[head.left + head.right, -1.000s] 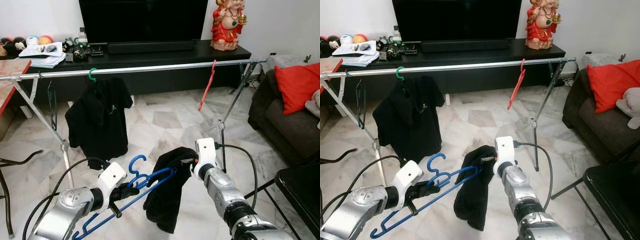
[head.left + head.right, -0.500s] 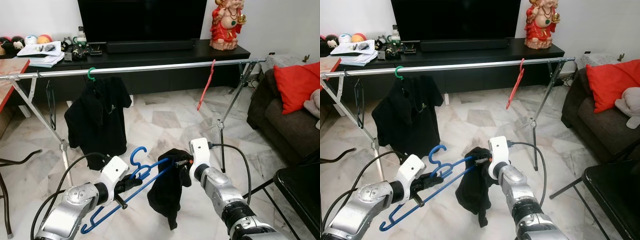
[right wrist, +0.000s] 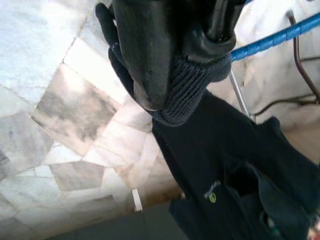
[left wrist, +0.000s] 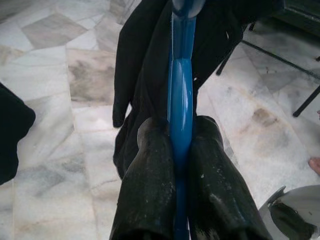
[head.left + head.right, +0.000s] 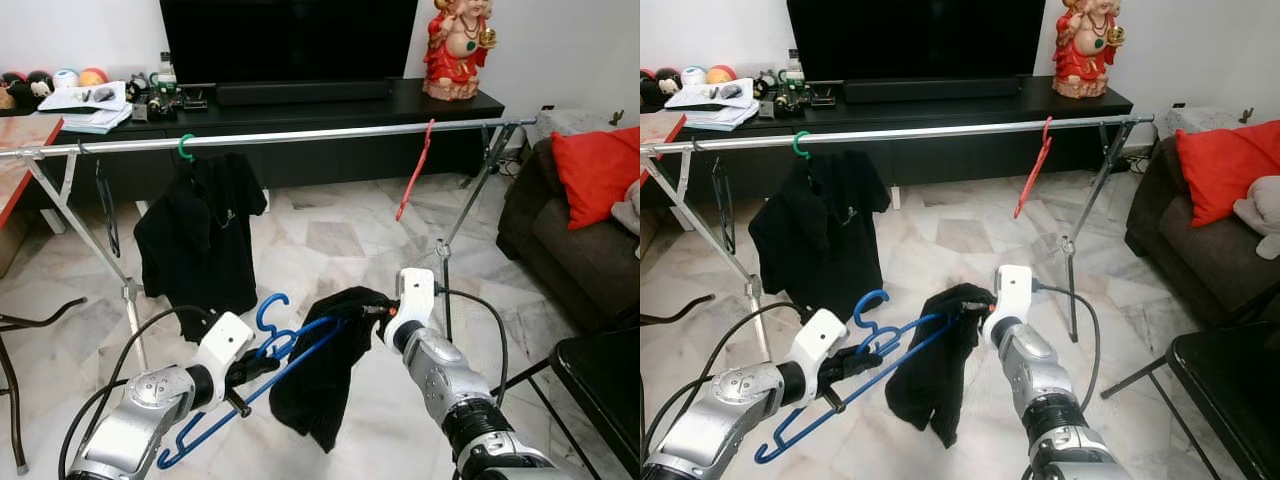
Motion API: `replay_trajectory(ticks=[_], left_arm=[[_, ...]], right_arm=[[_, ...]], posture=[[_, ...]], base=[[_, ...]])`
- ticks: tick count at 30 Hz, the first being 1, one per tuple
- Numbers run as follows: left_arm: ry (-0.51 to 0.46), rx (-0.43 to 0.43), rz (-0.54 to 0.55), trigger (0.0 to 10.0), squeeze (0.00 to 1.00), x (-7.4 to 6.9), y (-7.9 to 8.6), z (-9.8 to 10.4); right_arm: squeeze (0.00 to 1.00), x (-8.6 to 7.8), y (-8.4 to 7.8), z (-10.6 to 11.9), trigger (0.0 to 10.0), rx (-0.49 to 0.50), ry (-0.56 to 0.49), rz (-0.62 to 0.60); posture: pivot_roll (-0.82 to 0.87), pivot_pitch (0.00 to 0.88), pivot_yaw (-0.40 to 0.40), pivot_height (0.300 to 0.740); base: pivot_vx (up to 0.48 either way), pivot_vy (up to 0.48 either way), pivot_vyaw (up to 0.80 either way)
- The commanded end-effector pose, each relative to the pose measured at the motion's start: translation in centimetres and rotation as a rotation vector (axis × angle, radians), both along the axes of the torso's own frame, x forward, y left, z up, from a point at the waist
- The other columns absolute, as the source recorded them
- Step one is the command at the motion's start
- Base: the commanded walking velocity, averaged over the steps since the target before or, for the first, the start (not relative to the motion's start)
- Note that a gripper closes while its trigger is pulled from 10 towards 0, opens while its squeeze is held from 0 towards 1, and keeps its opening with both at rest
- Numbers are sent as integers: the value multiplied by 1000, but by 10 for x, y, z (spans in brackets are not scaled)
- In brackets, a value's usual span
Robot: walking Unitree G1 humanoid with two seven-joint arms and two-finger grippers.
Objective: Hang hanger
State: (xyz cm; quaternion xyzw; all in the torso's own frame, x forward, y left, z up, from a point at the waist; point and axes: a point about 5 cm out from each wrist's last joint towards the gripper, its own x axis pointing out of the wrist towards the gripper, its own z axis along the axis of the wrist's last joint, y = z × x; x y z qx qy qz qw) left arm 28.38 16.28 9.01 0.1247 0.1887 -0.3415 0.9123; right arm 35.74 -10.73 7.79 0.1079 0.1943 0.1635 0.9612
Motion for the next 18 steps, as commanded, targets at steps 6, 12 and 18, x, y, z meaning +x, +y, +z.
replay_trajectory(ticks=[6, 12, 18], left_arm=[[-36, 50, 56, 10000, 0, 6, 8, 2], [-39, 23, 43, 10000, 0, 7, 6, 5], [-53, 4, 47, 10000, 0, 9, 5, 7]], right_arm=[[0, -6, 23, 24, 10000, 147, -74, 223], [0, -18, 40, 48, 10000, 225, -182, 396], [0, -23, 43, 46, 10000, 185, -178, 425]], posture=[[164, 35, -55, 740], [156, 34, -53, 740], [155, 32, -55, 740]], base=[[0, 0, 0], [0, 0, 0], [0, 0, 0]])
